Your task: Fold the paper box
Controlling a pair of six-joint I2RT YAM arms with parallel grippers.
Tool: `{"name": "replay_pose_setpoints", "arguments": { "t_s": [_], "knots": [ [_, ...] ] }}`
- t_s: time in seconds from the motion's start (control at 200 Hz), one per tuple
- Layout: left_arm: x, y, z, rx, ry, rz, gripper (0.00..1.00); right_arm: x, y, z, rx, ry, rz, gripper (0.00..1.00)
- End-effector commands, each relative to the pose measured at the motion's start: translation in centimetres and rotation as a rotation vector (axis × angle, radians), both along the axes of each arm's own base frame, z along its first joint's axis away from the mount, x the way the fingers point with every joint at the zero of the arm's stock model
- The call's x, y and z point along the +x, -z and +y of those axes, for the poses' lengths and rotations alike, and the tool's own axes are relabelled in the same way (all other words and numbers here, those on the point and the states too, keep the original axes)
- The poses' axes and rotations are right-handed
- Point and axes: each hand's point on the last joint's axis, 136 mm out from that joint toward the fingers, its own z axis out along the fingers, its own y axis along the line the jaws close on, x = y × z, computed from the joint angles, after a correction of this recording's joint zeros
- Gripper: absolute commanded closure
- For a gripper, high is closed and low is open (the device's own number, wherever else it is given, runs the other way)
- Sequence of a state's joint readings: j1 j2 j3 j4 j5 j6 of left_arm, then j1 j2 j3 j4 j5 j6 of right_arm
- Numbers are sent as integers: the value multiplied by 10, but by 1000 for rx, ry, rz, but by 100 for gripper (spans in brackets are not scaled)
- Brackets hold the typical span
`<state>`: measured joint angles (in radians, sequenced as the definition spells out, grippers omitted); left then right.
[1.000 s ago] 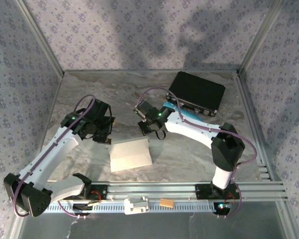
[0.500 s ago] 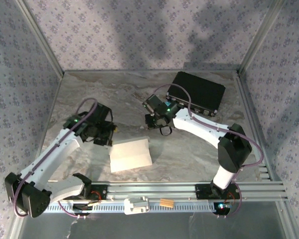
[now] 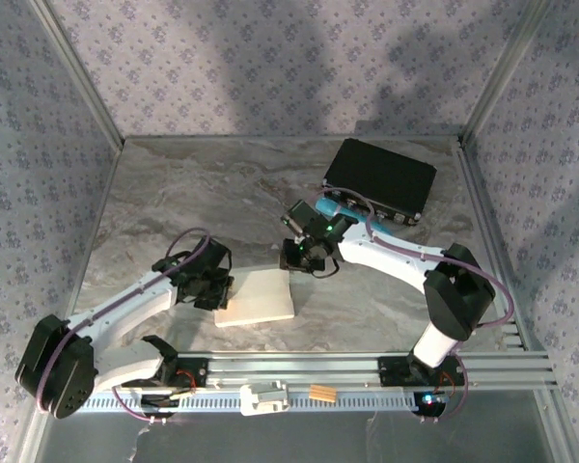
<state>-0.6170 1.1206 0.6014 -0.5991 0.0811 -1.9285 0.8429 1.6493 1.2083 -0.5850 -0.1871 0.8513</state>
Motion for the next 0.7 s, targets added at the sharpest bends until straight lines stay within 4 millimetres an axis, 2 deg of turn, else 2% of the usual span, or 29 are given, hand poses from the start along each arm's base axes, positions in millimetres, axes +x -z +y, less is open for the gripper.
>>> {"name": "replay_pose_setpoints", "arguments": {
  "t_s": [0.0,0.07,0.085,0.115,0.18,0.3,0.355,0.47,0.58,0.63,0.695],
  "knots": [
    [-2,16,9,31,-29,8,65,-9,-3,7,55,-9,58,64],
    [-3,15,12,50,-22,17,65,-13,4,9,66,-4,113,51],
    [-3,15,13,54,-19,16,65,-18,16,3,49,2,146,48],
    [-1,14,13,59,-15,12,65,-18,20,4,68,4,172,43],
    [0,13,14,67,-4,22,64,-14,24,13,155,-37,201,37],
    [3,11,15,80,24,25,63,-7,42,-7,108,-102,220,36],
    [5,9,15,86,40,19,63,-7,47,-15,139,-102,236,35],
    [17,-1,10,62,82,-39,57,-7,46,-8,309,-145,269,33],
    [32,-26,5,46,170,-106,43,-12,48,1,358,-195,318,34],
    [36,-42,3,48,210,-138,39,-11,54,-2,336,-180,326,34],
    [32,-58,5,49,242,-140,34,-11,62,-7,305,-154,344,36]
  ]
}}
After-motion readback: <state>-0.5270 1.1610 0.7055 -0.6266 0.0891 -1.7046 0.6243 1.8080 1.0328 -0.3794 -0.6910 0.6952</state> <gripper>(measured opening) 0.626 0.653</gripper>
